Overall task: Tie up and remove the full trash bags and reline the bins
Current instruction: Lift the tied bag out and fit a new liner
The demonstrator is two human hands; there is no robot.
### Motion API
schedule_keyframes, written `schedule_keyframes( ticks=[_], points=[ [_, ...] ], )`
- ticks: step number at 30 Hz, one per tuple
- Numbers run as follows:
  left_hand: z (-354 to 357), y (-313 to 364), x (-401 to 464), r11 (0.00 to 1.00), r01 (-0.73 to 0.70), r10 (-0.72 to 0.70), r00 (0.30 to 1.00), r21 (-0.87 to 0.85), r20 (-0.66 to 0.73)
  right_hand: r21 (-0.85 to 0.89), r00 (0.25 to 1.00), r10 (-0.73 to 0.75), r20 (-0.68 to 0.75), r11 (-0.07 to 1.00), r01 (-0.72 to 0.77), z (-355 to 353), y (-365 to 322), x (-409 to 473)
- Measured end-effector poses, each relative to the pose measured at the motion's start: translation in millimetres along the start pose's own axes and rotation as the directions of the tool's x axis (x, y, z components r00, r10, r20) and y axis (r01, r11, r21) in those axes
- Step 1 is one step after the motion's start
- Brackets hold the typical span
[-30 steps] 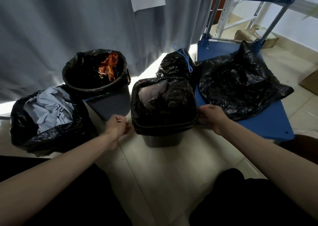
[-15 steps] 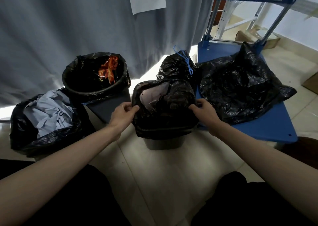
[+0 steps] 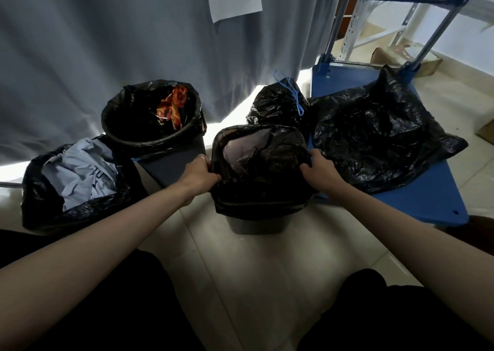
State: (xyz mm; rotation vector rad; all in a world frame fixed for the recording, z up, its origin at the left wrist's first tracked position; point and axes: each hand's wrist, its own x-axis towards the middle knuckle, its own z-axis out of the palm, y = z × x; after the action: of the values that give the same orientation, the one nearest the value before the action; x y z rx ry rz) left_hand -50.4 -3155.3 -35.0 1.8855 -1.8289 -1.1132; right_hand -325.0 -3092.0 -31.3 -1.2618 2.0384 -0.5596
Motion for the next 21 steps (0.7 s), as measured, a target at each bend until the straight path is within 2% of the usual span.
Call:
schedule_keyframes(
  ticks=[5, 9, 15, 21],
  points=[
    [-8, 0, -4, 0.998, 0.068, -0.067, 0.995, -0.001, 0.080, -0.142, 1.000, -0.013, 0.013, 0.990, 0.015, 5, -11, -3],
    [-28, 4, -13, 0.991, 0.129, -0.130, 0.987, 0.015, 0.092, -0.176, 0.999, -0.029, 0.046, 0.984, 0.036, 10, -25, -5],
    [-61, -13, -40, 0.968, 0.240, -0.248, 0.961, 0.078, 0.125, -0.196, 0.984, -0.146, 0.102, 0.967, 0.164, 28, -49, -9],
    [-77, -36, -54, 0.964, 0.254, -0.250, 0.967, -0.076, 0.057, -0.220, 0.977, -0.166, 0.133, 0.956, 0.192, 45, -63, -6]
  ],
)
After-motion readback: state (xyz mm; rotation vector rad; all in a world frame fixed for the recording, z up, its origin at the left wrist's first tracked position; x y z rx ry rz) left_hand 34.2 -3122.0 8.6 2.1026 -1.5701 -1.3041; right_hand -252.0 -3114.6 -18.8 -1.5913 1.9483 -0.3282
